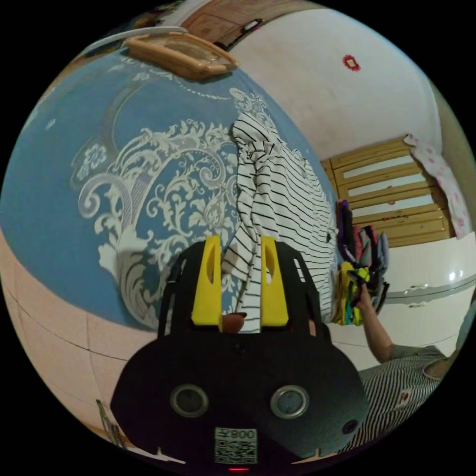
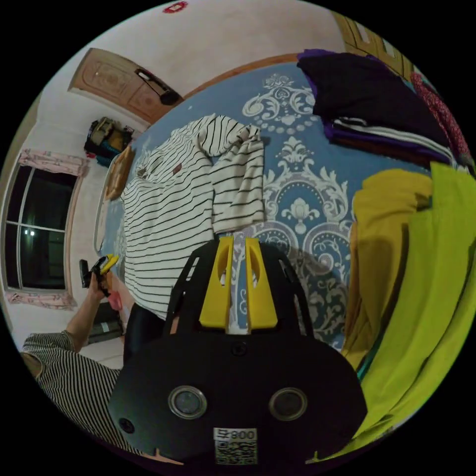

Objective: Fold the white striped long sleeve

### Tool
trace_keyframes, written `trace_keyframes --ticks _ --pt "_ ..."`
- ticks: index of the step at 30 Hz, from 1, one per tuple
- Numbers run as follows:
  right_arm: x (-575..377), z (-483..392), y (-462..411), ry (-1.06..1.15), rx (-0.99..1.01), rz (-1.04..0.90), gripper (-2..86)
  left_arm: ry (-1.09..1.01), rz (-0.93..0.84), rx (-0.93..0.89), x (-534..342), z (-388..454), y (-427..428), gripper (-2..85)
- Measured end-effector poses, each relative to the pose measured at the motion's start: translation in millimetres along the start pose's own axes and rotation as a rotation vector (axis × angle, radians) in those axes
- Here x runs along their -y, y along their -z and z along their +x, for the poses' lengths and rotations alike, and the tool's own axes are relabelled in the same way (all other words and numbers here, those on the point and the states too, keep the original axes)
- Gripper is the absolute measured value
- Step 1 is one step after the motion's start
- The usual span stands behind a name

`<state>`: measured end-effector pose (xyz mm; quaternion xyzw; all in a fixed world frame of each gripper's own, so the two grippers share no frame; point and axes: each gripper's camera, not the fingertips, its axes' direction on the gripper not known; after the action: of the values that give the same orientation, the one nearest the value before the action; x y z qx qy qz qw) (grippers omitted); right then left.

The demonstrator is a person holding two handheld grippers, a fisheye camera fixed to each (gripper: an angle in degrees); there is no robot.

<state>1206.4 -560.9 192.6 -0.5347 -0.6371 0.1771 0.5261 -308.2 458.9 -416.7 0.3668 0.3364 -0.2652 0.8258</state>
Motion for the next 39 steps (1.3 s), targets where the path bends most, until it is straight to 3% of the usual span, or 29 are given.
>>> trace_keyframes --ticks 13,16,20,25,27,30,35,39 --pt "105 8 -121 0.055 -0.362 -0.087 3.6 -0.258 -0.156 0.544 53 50 -59 2.4" --pt "114 12 -131 0.110 -0.394 -0.135 1.4 -0.264 -0.206 0.525 62 48 -55 1.0" --pt "132 20 -112 0.183 -0.479 -0.172 0.6 -0.301 -0.089 0.634 84 47 3 0.4" --pt "170 42 -3 0.218 -0.795 0.021 0.3 -0.186 0.222 0.801 119 32 134 0.8" --pt "181 54 35 0.181 -0.771 0.088 0.3 -0.166 0.286 0.768 124 27 167 1.3" --pt "188 71 56 0.109 -0.602 0.126 0.2 -0.226 0.252 0.529 118 20 160 3.9" --pt "169 86 1 0.138 -0.591 0.018 0.2 -0.286 -0.128 0.318 63 -8 18 7.5" --pt "151 106 -24 0.133 -0.576 -0.048 0.3 -0.324 -0.313 0.423 33 -23 -33 7.1"
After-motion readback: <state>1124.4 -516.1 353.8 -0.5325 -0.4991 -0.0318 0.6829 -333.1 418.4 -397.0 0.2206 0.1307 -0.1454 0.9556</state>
